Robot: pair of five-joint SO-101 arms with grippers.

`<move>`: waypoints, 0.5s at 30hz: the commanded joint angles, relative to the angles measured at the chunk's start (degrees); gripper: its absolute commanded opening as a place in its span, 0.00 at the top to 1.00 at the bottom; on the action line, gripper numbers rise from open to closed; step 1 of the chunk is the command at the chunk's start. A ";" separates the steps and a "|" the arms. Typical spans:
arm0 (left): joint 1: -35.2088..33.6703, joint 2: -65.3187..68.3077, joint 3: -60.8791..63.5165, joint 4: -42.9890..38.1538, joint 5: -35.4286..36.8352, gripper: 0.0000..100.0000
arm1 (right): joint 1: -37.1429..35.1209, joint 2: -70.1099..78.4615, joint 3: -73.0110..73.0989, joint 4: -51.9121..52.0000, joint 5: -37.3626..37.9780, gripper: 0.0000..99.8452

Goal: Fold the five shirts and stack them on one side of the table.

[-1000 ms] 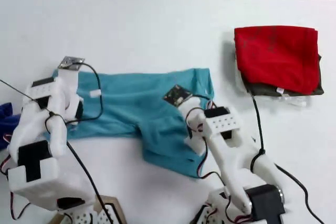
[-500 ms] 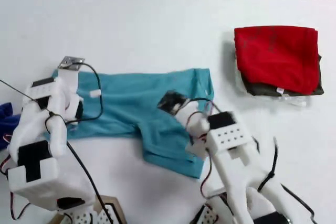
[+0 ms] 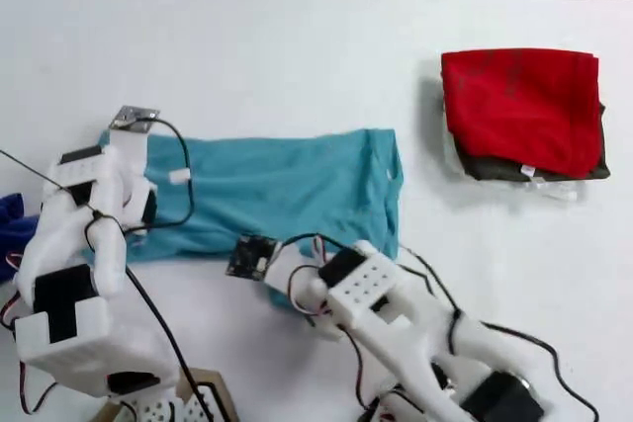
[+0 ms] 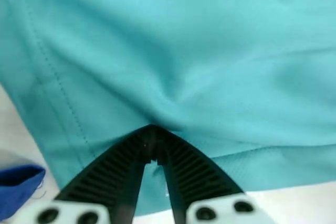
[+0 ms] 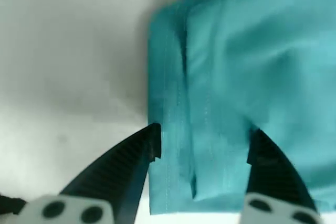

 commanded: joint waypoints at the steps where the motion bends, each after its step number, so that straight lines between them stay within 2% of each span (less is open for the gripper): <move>1: -0.44 -0.44 0.22 -1.41 -0.44 0.97 | -0.22 6.02 -3.43 -1.27 -0.35 0.73; 10: -0.44 -0.44 0.22 -1.41 -0.44 0.97 | -0.31 10.24 -6.42 3.21 -0.35 0.73; 15: -0.44 -0.44 0.22 -1.41 -0.44 0.97 | -0.22 8.48 -11.96 11.21 -0.35 0.73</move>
